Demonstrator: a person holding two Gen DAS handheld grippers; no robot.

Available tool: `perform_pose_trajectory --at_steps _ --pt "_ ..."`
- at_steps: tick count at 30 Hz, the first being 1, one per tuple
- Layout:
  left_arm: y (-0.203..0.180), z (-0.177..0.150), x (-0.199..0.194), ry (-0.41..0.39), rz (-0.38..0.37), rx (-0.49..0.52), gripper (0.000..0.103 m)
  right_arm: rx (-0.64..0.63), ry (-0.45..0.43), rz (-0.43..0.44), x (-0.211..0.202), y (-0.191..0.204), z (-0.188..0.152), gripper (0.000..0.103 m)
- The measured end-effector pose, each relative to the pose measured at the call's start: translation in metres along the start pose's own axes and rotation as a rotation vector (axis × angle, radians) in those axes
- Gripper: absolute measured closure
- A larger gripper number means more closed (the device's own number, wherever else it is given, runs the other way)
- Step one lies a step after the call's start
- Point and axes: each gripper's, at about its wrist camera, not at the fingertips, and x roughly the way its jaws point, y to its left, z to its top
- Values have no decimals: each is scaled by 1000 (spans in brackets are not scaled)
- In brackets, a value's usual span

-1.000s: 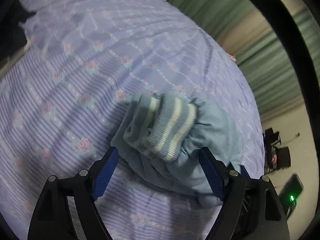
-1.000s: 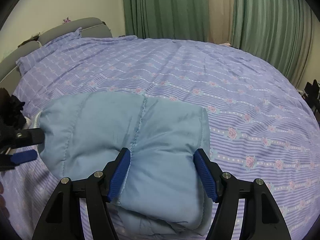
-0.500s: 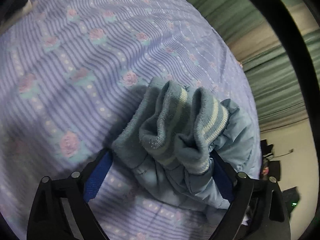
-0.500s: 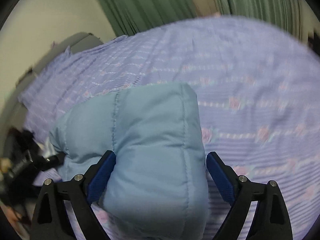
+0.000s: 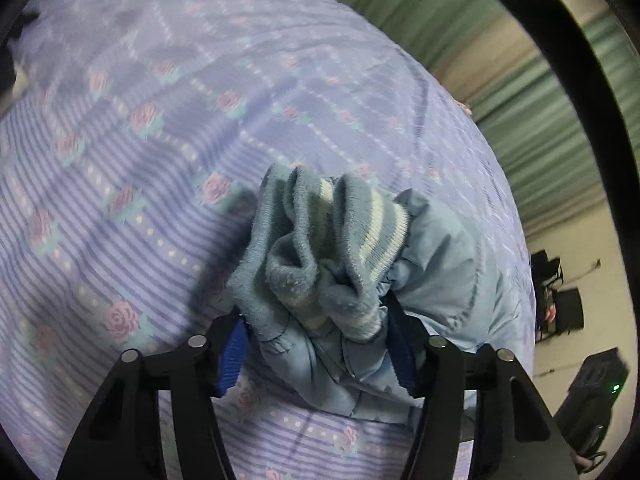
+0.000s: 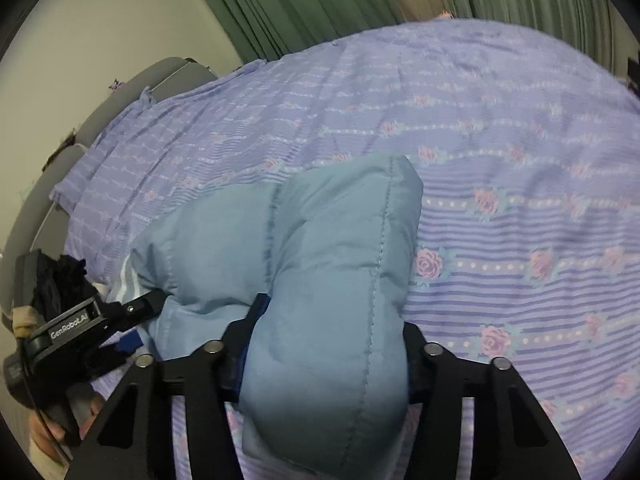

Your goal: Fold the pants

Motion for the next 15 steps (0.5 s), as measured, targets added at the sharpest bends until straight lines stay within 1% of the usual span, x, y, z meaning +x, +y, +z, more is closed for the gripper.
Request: perform_pose_trajectory --at_steps 2,6,10,15 --pt "-15 4 -10 -12 4 43 48 -10 -17 -8 -18 8 1 54" --pt "-41 -2 -53 -37 -26 118 49 -11 -71 -16 -67 19 -2 54" --pt "-59 -15 -114 -58 -60 187 49 -12 -129 -17 -130 35 -11 54" --pt "-78 -33 -193 -92 -105 259 49 -7 -207 -43 -215 65 -30 54"
